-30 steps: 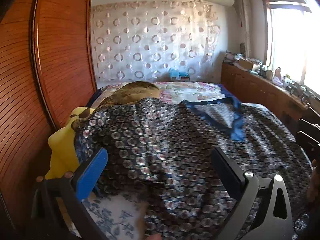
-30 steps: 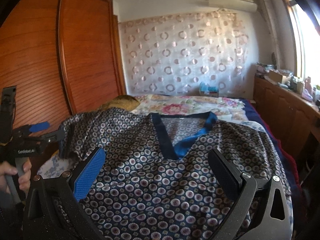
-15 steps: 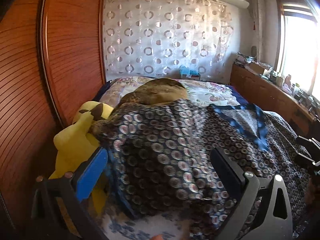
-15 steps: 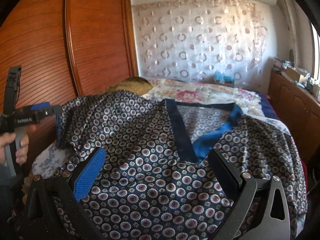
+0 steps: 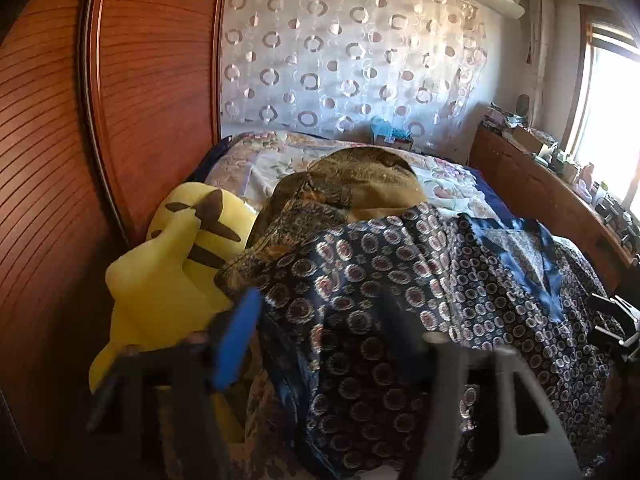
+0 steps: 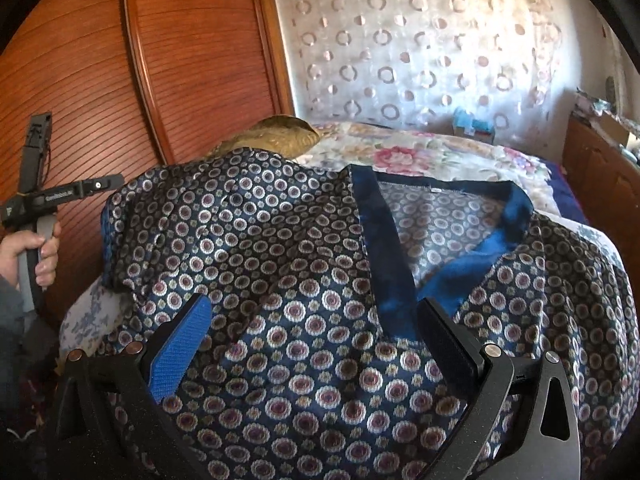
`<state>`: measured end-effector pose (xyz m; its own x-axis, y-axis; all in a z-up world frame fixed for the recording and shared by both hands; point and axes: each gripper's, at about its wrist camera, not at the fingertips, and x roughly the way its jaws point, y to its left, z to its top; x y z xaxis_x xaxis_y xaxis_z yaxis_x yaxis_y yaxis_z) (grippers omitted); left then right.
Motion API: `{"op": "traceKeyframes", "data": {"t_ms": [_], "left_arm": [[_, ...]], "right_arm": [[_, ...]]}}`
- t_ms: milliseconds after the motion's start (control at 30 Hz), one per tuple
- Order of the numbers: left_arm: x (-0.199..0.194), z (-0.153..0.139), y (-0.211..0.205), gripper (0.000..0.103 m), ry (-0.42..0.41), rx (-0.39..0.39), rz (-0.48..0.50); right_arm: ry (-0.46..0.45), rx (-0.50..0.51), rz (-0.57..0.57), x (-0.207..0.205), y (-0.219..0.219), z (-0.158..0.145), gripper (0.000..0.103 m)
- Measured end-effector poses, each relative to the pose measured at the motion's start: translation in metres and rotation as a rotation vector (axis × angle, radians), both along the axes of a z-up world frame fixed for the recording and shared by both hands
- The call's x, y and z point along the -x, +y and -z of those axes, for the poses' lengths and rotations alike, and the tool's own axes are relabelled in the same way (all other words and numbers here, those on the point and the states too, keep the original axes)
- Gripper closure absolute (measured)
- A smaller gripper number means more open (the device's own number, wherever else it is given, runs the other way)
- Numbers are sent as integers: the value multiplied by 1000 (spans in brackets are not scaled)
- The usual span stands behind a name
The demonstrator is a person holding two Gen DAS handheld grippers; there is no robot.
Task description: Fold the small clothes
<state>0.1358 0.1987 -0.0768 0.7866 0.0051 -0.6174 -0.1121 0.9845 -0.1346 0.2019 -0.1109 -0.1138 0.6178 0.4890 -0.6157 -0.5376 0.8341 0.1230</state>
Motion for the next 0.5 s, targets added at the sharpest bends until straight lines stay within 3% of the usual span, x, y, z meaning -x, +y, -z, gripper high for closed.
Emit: {"op": "traceKeyframes", "data": {"t_ms": [200,300,367,500], "left_arm": [[7,16,-2,60,50,-35,-10],[10,21,0,75,67,-45,-14],[12,21,1,91,65,-48,-19],[22,11,-5,101,35,-68,-3]], "right_arm": [[28,-19,-12,-11,3,5,0],[35,-20,-25,-15,6,6,0],[35,-16,-27,-18,8,6,0],[33,0,-12,-22,10,5,0]]}}
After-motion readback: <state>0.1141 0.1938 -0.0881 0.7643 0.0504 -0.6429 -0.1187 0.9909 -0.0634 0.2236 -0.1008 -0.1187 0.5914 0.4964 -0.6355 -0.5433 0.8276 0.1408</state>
